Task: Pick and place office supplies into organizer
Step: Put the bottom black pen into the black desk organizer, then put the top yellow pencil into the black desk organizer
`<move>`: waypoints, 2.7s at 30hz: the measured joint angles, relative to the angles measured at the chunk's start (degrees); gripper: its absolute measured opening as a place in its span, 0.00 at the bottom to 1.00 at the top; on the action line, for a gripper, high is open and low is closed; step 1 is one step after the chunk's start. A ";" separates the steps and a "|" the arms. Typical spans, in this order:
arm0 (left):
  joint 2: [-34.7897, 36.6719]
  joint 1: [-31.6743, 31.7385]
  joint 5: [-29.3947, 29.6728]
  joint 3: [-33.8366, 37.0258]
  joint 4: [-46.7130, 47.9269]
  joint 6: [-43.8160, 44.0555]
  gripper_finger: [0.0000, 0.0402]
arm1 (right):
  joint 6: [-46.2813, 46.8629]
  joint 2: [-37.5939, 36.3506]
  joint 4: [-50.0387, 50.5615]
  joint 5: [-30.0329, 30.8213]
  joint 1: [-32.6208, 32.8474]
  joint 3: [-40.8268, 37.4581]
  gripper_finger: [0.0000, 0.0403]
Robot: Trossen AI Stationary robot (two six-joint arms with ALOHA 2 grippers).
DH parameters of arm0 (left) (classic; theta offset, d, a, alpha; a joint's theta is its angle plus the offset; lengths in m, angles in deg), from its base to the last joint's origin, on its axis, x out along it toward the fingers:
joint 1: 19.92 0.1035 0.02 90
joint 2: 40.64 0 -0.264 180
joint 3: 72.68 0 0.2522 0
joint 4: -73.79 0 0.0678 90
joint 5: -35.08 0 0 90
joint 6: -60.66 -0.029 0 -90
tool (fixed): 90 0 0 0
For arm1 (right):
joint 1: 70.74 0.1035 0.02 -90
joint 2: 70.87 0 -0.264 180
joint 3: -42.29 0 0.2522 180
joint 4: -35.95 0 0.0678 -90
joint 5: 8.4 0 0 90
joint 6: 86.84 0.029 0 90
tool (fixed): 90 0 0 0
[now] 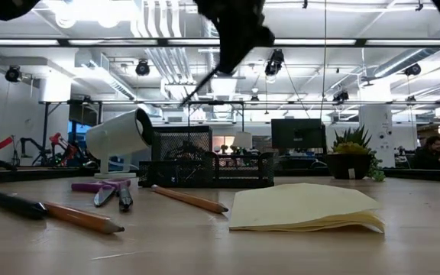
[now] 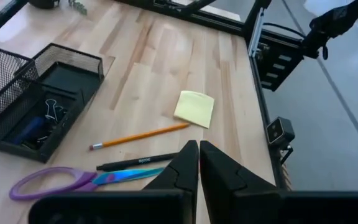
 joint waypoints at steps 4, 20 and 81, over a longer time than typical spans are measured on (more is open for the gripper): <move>0.20 0.00 0.06 0.00 -0.10 0.11 0.00 | -2.25 1.64 0.26 -5.26 -4.27 1.36 0.09; 0.14 0.07 0.38 1.55 0.39 0.01 0.00 | -6.51 6.62 3.21 -14.05 -8.32 3.95 0.09; 0.29 2.73 -2.55 1.73 10.75 2.05 0.00 | 26.02 21.80 -17.82 -13.46 8.26 -0.65 0.44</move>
